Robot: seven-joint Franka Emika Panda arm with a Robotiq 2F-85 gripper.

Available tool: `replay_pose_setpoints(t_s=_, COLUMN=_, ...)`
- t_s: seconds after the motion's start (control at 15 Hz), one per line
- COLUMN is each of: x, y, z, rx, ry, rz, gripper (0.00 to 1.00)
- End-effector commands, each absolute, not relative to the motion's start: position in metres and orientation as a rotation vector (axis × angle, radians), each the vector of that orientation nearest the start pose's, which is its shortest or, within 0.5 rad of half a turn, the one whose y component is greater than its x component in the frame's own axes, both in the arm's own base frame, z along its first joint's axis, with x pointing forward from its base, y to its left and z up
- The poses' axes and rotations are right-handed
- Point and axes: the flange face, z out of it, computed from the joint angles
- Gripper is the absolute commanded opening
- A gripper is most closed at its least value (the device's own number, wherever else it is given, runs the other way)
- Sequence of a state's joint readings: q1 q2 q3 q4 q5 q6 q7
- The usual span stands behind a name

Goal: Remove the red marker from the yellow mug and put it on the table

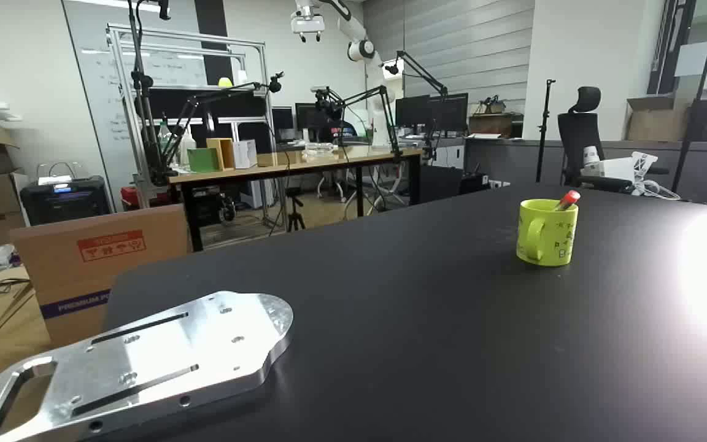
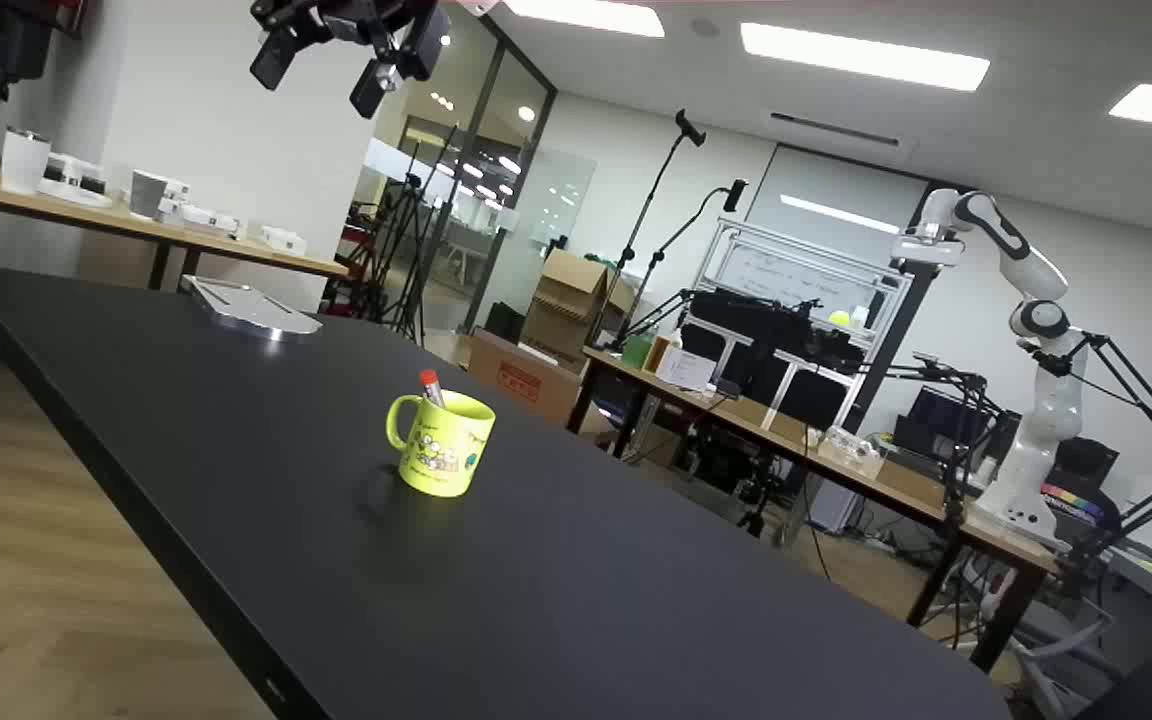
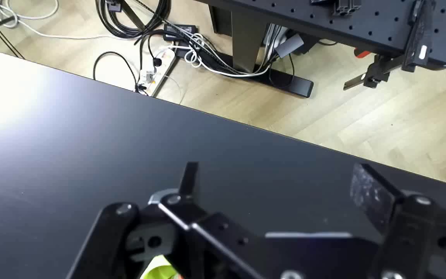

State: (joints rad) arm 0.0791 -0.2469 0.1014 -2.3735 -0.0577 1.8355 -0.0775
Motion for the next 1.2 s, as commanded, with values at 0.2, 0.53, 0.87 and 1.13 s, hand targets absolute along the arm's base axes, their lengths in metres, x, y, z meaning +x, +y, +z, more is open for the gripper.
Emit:
replay_pose_setpoints(t_s=0.2, x=0.421, y=0.073, z=0.4, rx=-3.17, ry=-0.438, rz=0.463, gripper=1.0)
replay_pose_setpoints(t_s=0.53, x=0.438, y=0.054, z=0.405, rx=-3.207, ry=-0.348, rz=0.399, gripper=1.0)
replay_pose_setpoints(t_s=0.87, x=0.496, y=-0.027, z=0.413, rx=-3.181, ry=-0.103, rz=0.265, gripper=1.0)
replay_pose_setpoints(t_s=1.13, x=0.55, y=-0.08, z=0.41, rx=-3.085, ry=0.212, rz=0.158, gripper=1.0)
